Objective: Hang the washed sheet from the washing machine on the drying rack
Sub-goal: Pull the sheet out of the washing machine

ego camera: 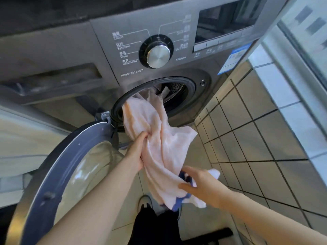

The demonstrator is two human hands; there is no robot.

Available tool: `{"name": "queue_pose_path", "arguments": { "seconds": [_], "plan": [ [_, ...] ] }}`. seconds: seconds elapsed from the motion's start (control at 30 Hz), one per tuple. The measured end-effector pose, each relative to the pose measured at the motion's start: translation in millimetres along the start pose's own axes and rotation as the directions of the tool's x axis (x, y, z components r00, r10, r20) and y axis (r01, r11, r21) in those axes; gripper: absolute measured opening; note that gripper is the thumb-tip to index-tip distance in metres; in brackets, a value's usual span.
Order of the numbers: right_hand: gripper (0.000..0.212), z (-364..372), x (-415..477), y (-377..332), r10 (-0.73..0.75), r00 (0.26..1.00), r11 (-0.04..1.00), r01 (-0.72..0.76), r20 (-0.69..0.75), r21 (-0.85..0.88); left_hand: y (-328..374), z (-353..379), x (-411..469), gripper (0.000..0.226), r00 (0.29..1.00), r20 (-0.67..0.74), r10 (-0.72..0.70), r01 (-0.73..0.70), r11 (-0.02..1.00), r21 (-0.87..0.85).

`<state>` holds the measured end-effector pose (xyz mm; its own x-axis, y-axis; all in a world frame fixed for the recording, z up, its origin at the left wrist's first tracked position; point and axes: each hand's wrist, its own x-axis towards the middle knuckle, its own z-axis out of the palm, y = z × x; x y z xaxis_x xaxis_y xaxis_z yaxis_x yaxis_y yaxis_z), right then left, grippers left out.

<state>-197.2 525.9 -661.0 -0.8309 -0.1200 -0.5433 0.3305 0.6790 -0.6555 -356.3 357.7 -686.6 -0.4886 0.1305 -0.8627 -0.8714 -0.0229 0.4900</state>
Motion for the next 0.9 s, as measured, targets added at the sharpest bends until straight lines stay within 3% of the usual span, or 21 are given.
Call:
{"name": "queue_pose_path", "arguments": {
  "seconds": [0.1, 0.23, 0.33, 0.4, 0.47, 0.53, 0.57, 0.63, 0.7, 0.77, 0.83, 0.9],
  "plan": [
    [0.037, -11, 12, -9, 0.169, 0.984, 0.974, -0.158, -0.056, 0.162, 1, -5, -11, 0.057, 0.996, -0.068, 0.049, -0.048, 0.999, 0.019],
    [0.049, -27, 42, -20, 0.361, 0.910, 0.878, -0.258, -0.203, 0.404, -1, -13, -24, 0.051, 0.994, -0.083, 0.074, -0.062, 0.989, 0.137],
    [0.076, -32, 74, -22, 0.433, 0.876, 0.832, -0.297, -0.213, 0.469, -1, -21, -29, 0.050, 0.996, -0.049, 0.070, -0.063, 0.989, 0.130],
    [0.089, -33, 94, -23, 0.500, 0.856, 0.756, -0.355, -0.135, 0.551, 1, -25, -35, 0.051, 0.999, -0.017, 0.038, -0.035, 0.993, 0.115],
    [0.086, -33, 105, -29, 0.542, 0.837, 0.547, -0.416, 0.071, 0.726, 5, -29, -41, 0.042, 0.998, 0.055, 0.002, -0.009, 0.992, 0.123],
    [0.078, -34, 103, -38, 0.448, 0.840, 0.244, -0.445, 0.307, 0.862, 8, -34, -45, 0.040, 0.996, 0.089, -0.025, 0.012, 0.991, 0.136],
    [0.071, -36, 98, -44, 0.374, 0.856, 0.181, -0.446, 0.358, 0.877, 11, -37, -48, 0.040, 0.996, 0.089, -0.027, 0.015, 0.991, 0.132],
    [0.056, -38, 89, -46, 0.287, 0.880, 0.216, -0.444, 0.378, 0.870, 11, -39, -47, 0.041, 0.998, 0.063, -0.020, 0.012, 0.992, 0.123],
    [0.058, -38, 79, -50, 0.279, 0.883, 0.303, -0.453, 0.376, 0.839, 10, -41, -40, 0.057, 1.000, -0.017, 0.018, -0.015, 0.991, 0.130],
    [0.054, -38, 69, -53, 0.334, 0.896, 0.413, -0.420, 0.294, 0.808, 3, -48, -21, 0.075, 0.994, -0.100, 0.046, -0.031, 0.989, 0.147],
    [0.045, -37, 56, -56, 0.308, 0.926, 0.540, -0.358, 0.217, 0.762, -6, -59, 3, 0.078, 0.989, -0.133, 0.058, -0.038, 0.988, 0.148],
    [0.039, -39, 40, -62, 0.238, 0.956, 0.595, -0.281, 0.169, 0.753, 1, -56, -6, 0.078, 0.990, -0.136, 0.041, -0.021, 0.990, 0.141]
  ]
}}
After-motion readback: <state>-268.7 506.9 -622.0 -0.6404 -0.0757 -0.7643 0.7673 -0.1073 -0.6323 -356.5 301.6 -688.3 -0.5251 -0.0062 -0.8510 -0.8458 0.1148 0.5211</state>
